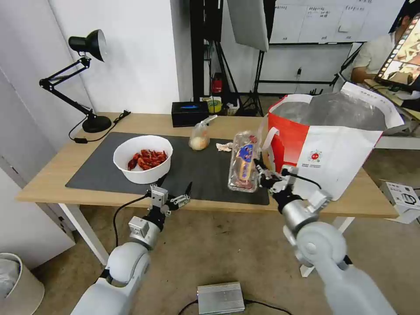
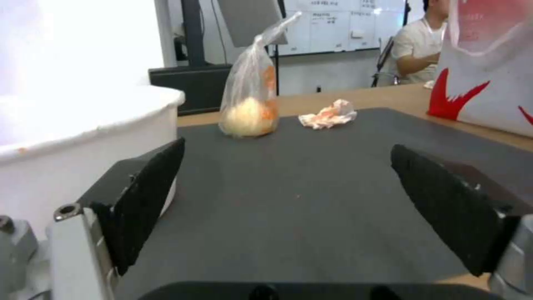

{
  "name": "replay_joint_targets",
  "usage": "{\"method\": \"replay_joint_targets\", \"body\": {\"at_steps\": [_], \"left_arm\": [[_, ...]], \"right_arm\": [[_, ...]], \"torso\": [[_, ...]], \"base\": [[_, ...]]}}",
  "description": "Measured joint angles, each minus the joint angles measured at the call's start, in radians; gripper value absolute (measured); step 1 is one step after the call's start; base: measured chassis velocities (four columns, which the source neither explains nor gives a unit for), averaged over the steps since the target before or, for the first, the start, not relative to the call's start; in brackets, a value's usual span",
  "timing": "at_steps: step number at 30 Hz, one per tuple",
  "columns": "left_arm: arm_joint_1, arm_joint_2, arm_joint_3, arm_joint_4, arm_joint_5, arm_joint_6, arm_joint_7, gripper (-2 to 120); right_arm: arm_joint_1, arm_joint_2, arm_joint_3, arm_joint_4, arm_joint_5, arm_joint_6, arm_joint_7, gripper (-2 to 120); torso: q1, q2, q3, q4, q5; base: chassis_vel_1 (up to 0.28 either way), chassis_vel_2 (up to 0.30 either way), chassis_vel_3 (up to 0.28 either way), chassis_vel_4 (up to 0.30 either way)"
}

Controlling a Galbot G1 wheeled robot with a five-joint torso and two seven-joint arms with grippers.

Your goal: Pick up the trash from the table and place it into the takeout bag.

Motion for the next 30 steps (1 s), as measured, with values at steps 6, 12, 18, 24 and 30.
{"method": "replay_joint_targets", "body": {"at_steps": [6, 12, 18, 24, 30], "left_arm": [[0.017, -0.015, 0.0, 0.013, 0.015, -0.014, 0.001, 100], [0.036, -0.023, -0.004, 0.016, 0.023, -0.019, 0.002, 100], [0.047, -0.026, -0.015, 0.028, 0.025, -0.024, 0.003, 100], [0.053, -0.03, -0.027, 0.035, 0.025, -0.026, 0.003, 100], [0.055, -0.026, -0.032, 0.035, 0.025, -0.027, 0.004, 100]], "right_arm": [[-0.062, -0.025, 0.101, 0.088, -0.026, 0.033, -0.017, 0], [-0.074, -0.055, 0.171, 0.121, 0.027, 0.045, -0.026, 0], [-0.064, -0.097, 0.208, 0.155, 0.095, 0.048, -0.018, 0], [-0.039, -0.133, 0.236, 0.165, 0.155, 0.048, 0.004, 0], [0.0, -0.157, 0.277, 0.156, 0.232, 0.048, 0.023, 0]], "torso": [[0.0, 0.0, 0.0, -0.0002, -0.0001], [0.0, 0.0, 0.0, -0.0002, 0.0], [0.0, 0.0, 0.0, -0.0001, -0.0002], [0.0, 0.0, 0.0, -0.0001, 0.0], [0.0, 0.0, 0.0, -0.0001, 0.0]], "base": [[0.0, 0.0, 0.0, 0.0], [0.0, 0.0, 0.0, 0.0], [0.0, 0.0, 0.0, 0.0], [0.0, 0.0, 0.0, 0.0], [0.0, 0.0, 0.0, 0.0]]}}
